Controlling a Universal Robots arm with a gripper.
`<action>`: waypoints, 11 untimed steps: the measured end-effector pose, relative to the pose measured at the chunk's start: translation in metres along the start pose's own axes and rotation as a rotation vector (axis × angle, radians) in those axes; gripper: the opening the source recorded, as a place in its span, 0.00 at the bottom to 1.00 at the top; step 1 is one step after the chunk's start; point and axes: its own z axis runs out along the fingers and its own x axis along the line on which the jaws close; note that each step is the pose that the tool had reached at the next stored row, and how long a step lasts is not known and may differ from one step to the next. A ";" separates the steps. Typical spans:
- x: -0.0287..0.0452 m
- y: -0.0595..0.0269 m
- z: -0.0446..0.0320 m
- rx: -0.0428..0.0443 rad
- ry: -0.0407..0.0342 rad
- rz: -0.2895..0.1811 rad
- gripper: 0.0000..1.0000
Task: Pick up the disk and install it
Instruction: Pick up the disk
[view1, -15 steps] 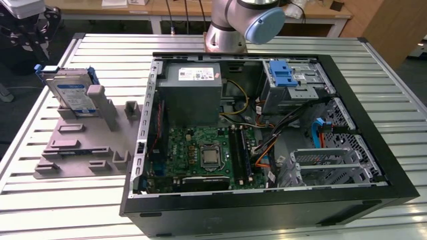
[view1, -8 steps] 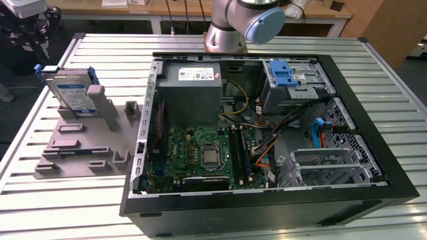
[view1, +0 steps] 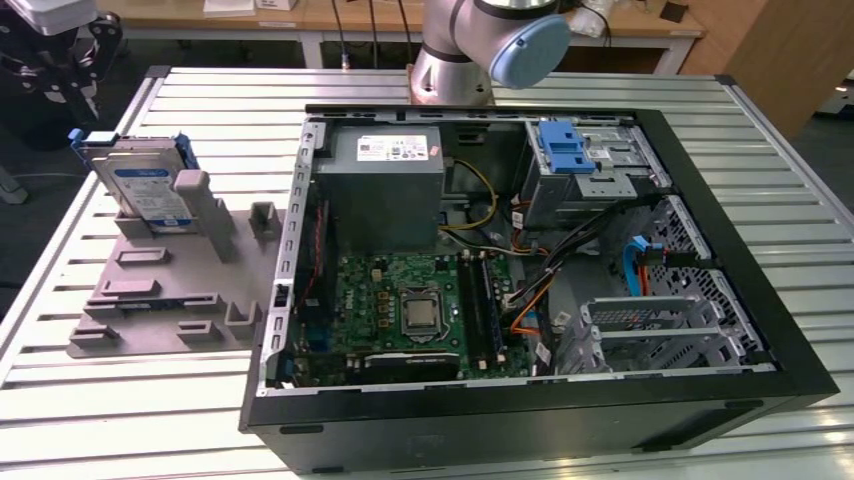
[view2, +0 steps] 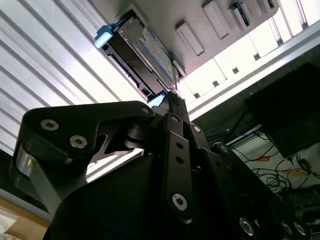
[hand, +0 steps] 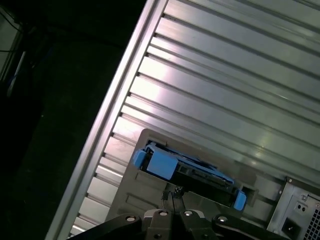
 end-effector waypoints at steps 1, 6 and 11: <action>0.0000 0.0000 0.0000 0.0001 0.0001 -0.002 0.11; 0.0000 0.0000 0.0000 0.0002 0.0002 -0.005 0.11; 0.0000 0.0000 0.0000 0.0001 0.0002 -0.005 0.11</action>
